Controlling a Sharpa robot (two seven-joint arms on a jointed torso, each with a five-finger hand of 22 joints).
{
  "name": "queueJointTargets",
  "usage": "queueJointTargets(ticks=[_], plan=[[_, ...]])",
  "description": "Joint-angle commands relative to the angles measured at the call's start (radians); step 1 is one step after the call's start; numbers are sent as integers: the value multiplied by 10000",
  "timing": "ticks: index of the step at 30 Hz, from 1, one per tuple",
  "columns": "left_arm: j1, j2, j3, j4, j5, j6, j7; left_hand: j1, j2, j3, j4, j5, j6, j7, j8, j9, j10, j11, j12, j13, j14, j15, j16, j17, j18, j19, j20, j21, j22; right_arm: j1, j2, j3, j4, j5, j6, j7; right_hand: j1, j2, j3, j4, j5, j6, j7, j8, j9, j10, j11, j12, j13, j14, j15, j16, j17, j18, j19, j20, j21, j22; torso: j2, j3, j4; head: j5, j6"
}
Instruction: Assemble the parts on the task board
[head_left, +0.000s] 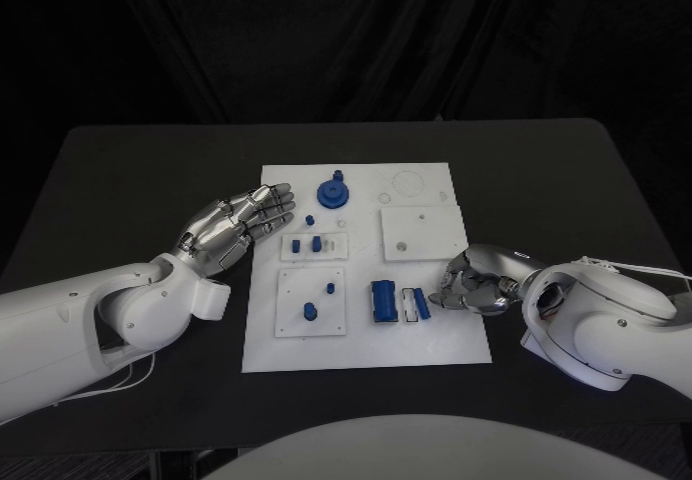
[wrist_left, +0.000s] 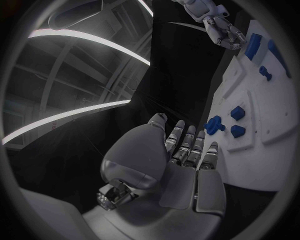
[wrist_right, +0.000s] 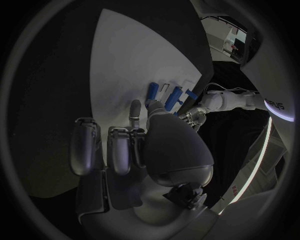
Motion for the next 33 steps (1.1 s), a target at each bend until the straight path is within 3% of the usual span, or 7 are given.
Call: queueJointTargets(ticks=[1,15,26,33], plan=[[-24,39,7,-7,-17,132,171,56,-65,44,-2,60,51,895,61,15,48,25,35,11,20,79,68,12,-76,58,29,58,7,-22,47,-2,-12,-135,199,-416,-233,146,49,-22,-324,97,-25,-1,-25,1061,69,15,2630,1043,48,25,2634,-85,306,68,-22,2030,4,4,7,1,2],[-33,97,7,-61,-17,187,140,56,-57,67,-9,73,58,906,68,16,58,39,40,11,27,90,92,13,-89,59,29,55,5,-23,213,0,-22,-90,203,-252,-1402,303,-245,-13,-1533,199,-2,34,-70,1061,90,15,2630,1043,66,25,2634,-84,300,87,-17,2028,1,5,4,-6,2],[-47,117,7,-79,-17,215,98,56,-57,67,-9,73,58,906,68,16,58,39,40,11,27,90,92,13,-89,59,29,55,5,-23,415,1,-110,-64,342,-268,-1289,276,-215,-54,-1521,180,-22,37,-68,1061,78,15,2630,1043,61,25,2634,-79,294,84,-31,2024,-1,10,9,-36,2],[-53,110,7,-74,-17,218,92,56,-57,67,-9,73,58,906,68,16,58,39,40,11,27,90,92,13,-89,59,29,55,5,-26,550,1,-200,-62,506,-321,-225,-27,88,-167,-857,148,-82,66,-65,1061,22,15,2630,1043,11,25,2634,-73,280,41,-54,2016,5,2,5,10,2]])
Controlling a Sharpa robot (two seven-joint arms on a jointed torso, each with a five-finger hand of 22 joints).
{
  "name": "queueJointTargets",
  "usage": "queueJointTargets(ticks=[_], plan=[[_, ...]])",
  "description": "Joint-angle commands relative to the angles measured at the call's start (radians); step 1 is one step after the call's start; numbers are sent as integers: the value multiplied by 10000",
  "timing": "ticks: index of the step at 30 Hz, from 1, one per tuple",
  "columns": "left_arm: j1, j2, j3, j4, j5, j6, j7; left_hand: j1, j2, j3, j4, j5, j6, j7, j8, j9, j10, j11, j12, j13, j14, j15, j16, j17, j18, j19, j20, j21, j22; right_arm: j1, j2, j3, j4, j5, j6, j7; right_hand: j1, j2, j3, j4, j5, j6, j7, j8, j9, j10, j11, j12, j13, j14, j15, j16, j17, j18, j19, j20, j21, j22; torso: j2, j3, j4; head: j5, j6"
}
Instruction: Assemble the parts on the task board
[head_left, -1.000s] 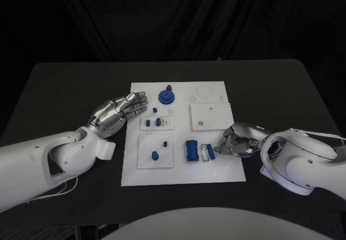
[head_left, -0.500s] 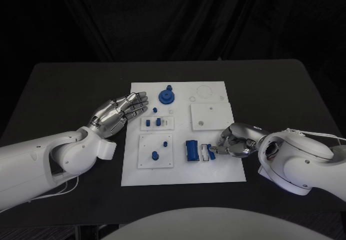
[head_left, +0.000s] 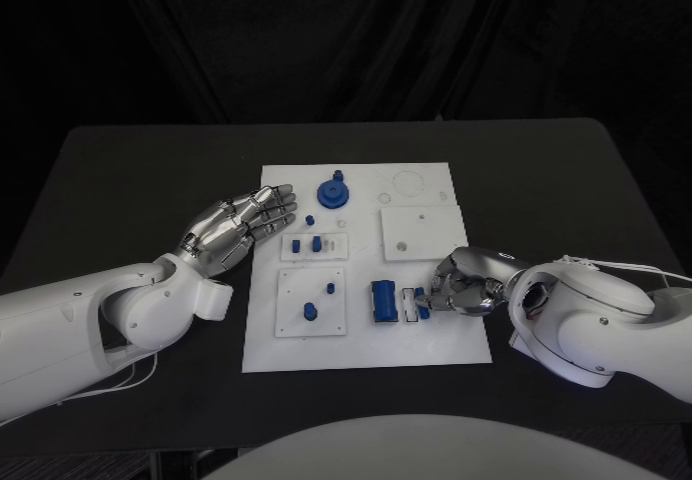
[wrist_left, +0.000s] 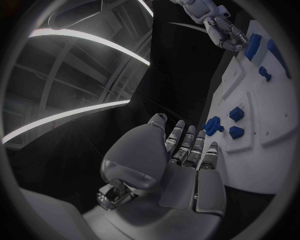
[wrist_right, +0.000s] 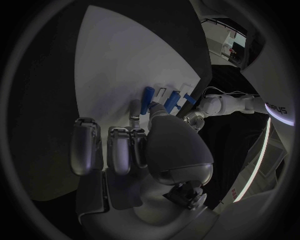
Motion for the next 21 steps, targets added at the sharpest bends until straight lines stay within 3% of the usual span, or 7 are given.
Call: queueJointTargets(ticks=[1,10,21], plan=[[-18,6,6,15,-16,174,109,56,-58,68,-10,34,59,906,69,9,59,40,44,13,-9,54,54,16,-92,60,30,55,7,-26,42,-2,-39,-23,245,-203,285,-68,106,-23,145,7,-87,69,-6,1024,-18,15,2632,1043,9,25,2634,-72,241,1,-60,2014,8,-9,4,14,2],[-26,14,6,3,-16,194,102,50,-52,85,-12,35,49,920,70,7,69,57,50,12,-3,67,71,16,-104,63,30,54,7,-42,108,-2,-97,-23,308,-288,977,-142,396,-104,323,4,-117,51,-36,1024,-49,15,2632,1043,-20,25,2634,-66,227,-25,-90,2004,-1,-10,8,9,2],[-45,13,6,-8,-16,214,74,46,-53,93,-14,36,50,927,72,6,70,65,46,11,0,74,81,17,-111,66,30,55,8,-49,25,-2,-49,-719,478,-680,1046,-233,438,6,479,-110,-55,-18,-73,1024,-7,15,2632,1043,2,25,2634,-56,206,-18,-138,1989,1,-8,-1,18,2]])
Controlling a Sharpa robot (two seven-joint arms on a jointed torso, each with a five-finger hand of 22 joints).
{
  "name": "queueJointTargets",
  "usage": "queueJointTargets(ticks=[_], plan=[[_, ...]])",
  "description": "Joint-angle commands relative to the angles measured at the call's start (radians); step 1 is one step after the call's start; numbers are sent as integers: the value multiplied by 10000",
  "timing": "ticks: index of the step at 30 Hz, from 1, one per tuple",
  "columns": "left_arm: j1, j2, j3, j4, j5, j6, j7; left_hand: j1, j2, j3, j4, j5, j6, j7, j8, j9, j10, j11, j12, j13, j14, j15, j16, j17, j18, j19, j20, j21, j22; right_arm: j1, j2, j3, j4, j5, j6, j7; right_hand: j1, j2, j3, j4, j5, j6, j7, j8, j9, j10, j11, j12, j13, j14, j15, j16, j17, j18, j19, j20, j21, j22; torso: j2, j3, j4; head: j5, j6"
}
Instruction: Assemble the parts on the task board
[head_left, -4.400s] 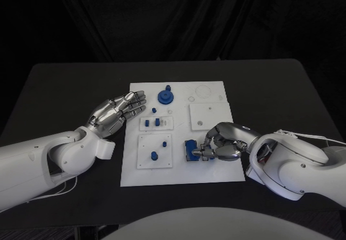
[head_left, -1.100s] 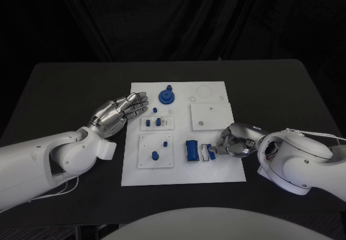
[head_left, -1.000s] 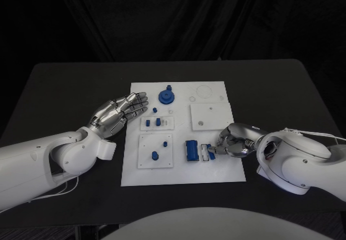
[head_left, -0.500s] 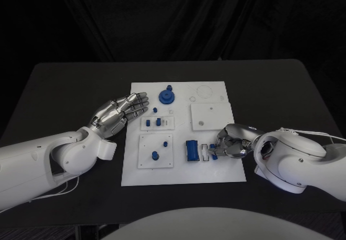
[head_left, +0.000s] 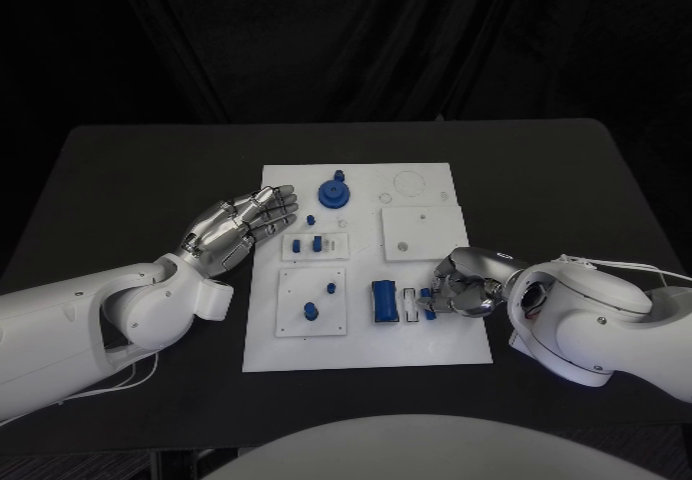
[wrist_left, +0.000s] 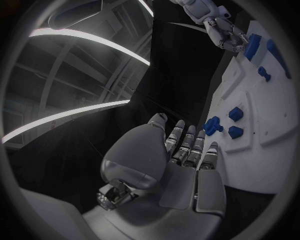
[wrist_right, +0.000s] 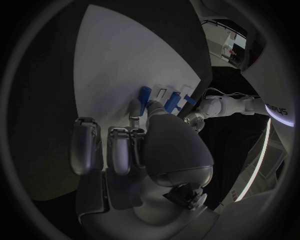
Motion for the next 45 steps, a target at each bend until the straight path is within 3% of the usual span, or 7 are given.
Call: queueJointTargets(ticks=[1,17,26,36,39,44,45], plan=[[-28,8,6,10,-16,182,82,46,-53,66,14,36,50,926,33,9,30,25,49,12,1,75,44,9,-113,66,31,55,8,-48,-52,-25,6,-867,376,-665,20,-72,5,66,49,-117,22,-82,-28,1024,-2,15,2632,1043,6,25,2634,-57,207,-16,-48,1989,1,1,-2,-12,2],[-55,-27,6,17,-16,207,68,37,-53,73,17,33,52,934,36,8,32,32,49,12,3,83,56,9,-120,72,31,58,11,-49,-133,-25,155,-4214,1773,-1121,-29,-293,-27,106,143,-309,188,-497,-300,1024,141,15,2632,1037,123,9,2607,-40,164,79,-145,1960,-2,0,-8,23,2],[-61,-24,6,12,-16,222,65,34,-55,75,16,32,50,936,36,8,37,35,60,13,3,85,55,9,-123,70,31,56,8,-49,-54,-25,87,-4548,2425,-1171,-199,-337,-48,129,184,-382,306,-860,-532,1024,238,15,2632,1034,206,2,2594,-26,133,155,-223,1938,0,0,0,-28,2],[-65,-21,6,11,-16,238,49,30,-59,79,15,32,70,939,42,10,47,41,80,15,4,89,60,9,-127,74,31,58,10,-50,85,-25,-6,-4648,2694,-1178,-398,-455,-80,114,241,-584,542,-1584,-1012,1024,440,15,2632,1017,374,-40,2525,18,42,309,-449,1873,1,-1,-3,29,2],[-66,-21,6,15,-16,241,46,30,-59,79,15,32,70,939,42,10,47,41,80,15,4,89,60,9,-127,74,31,58,10,-51,131,-25,-40,-4660,2708,-1179,-366,-448,-54,94,286,-607,559,-1668,-1076,1024,456,15,2632,1017,390,-42,2522,26,29,327,-484,1863,3,0,-1,35,2],[-67,-15,6,14,-16,246,43,30,-59,79,15,32,70,939,42,10,47,41,80,15,4,89,60,9,-127,74,31,58,10,-55,182,-25,-86,-4591,2638,-1178,-75,-505,122,-6,1089,-554,613,-1910,-1301,1024,507,15,2632,1017,435,-41,2524,37,14,380,-535,1854,2,1,2,30,2],[-68,-13,6,13,-16,246,42,30,-59,79,15,32,70,939,42,10,47,41,80,15,4,89,60,9,-127,74,31,58,10,-55,188,-25,-105,-4442,2517,-1168,119,-484,286,-68,1816,-451,604,-1942,-1359,1024,504,15,2632,1019,429,-36,2533,32,26,381,-512,1864,-1,2,1,37,2]])
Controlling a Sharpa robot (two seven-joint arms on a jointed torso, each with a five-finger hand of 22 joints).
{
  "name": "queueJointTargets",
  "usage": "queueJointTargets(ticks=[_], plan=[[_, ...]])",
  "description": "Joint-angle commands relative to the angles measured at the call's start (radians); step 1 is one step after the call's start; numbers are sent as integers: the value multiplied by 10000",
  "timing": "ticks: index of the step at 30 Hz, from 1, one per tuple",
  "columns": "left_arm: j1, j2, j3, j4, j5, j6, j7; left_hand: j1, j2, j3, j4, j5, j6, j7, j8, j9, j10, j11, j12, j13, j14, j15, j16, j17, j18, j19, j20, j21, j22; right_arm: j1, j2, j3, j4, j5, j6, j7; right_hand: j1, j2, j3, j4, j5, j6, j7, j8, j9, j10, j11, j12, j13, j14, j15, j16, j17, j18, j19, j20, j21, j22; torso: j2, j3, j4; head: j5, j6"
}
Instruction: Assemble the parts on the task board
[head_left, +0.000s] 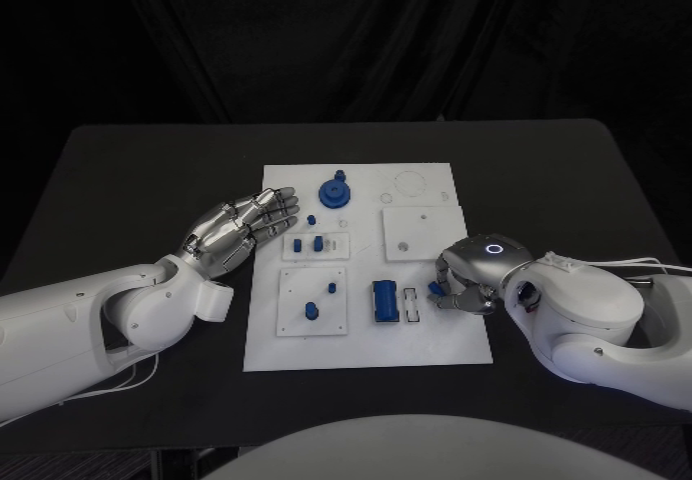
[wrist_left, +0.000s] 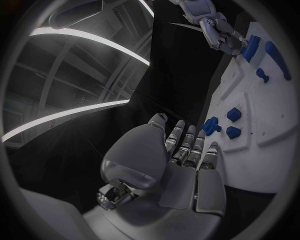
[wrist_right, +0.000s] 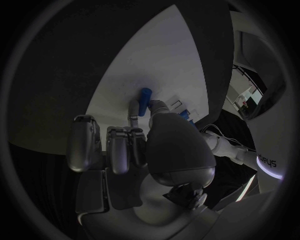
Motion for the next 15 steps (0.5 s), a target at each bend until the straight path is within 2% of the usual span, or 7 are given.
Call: queueJointTargets(ticks=[1,3,5,10,15], plan=[[-18,14,6,13,-16,172,80,30,-60,52,-13,32,70,938,42,14,48,42,34,16,5,89,61,13,-127,37,-6,57,11,-97,-1,-106,-247,342,401,-440,438,33,263,-73,912,143,15,-987,-1450,1061,74,15,2634,1017,64,-16,2565,28,34,97,2,1869,-2,0,6,3,2],[-19,15,6,13,-16,174,77,30,-60,52,-13,32,70,938,42,14,48,42,34,16,5,89,61,13,-127,37,-6,57,11,-97,-4,-106,-268,710,193,-422,606,78,556,-105,1911,253,14,-1019,-1510,1061,71,15,2634,1033,56,25,2634,33,35,88,-16,1867,1,-1,2,14,2],[-20,19,6,12,-16,176,75,30,-60,52,-13,32,70,938,42,14,48,42,34,16,5,89,61,13,-127,37,-6,57,11,-98,-16,-106,-282,1234,-140,-389,655,82,760,-120,2270,341,11,-999,-1521,1061,66,15,2634,1033,61,25,2634,14,77,89,63,1893,2,0,1,14,2],[-24,23,6,7,-16,189,73,30,-60,52,-13,32,70,938,42,14,48,42,34,16,5,89,61,13,-127,37,-6,57,11,-98,-54,-104,-288,2478,-887,-295,615,-2,1002,-124,2690,510,-31,-894,-1483,1061,35,15,2634,1033,41,25,2634,-23,156,77,229,1946,1,-1,2,17,2],[-29,23,6,6,-16,202,72,30,-60,52,-13,32,70,938,42,14,48,42,34,16,5,89,61,13,-127,37,-6,57,11,-97,-140,-103,-258,3896,-1586,-74,511,-84,1083,-96,2774,595,-77,-766,-1408,1061,-1,15,2634,1033,13,25,2634,-53,219,55,371,1990,6,-3,-4,34,2]])
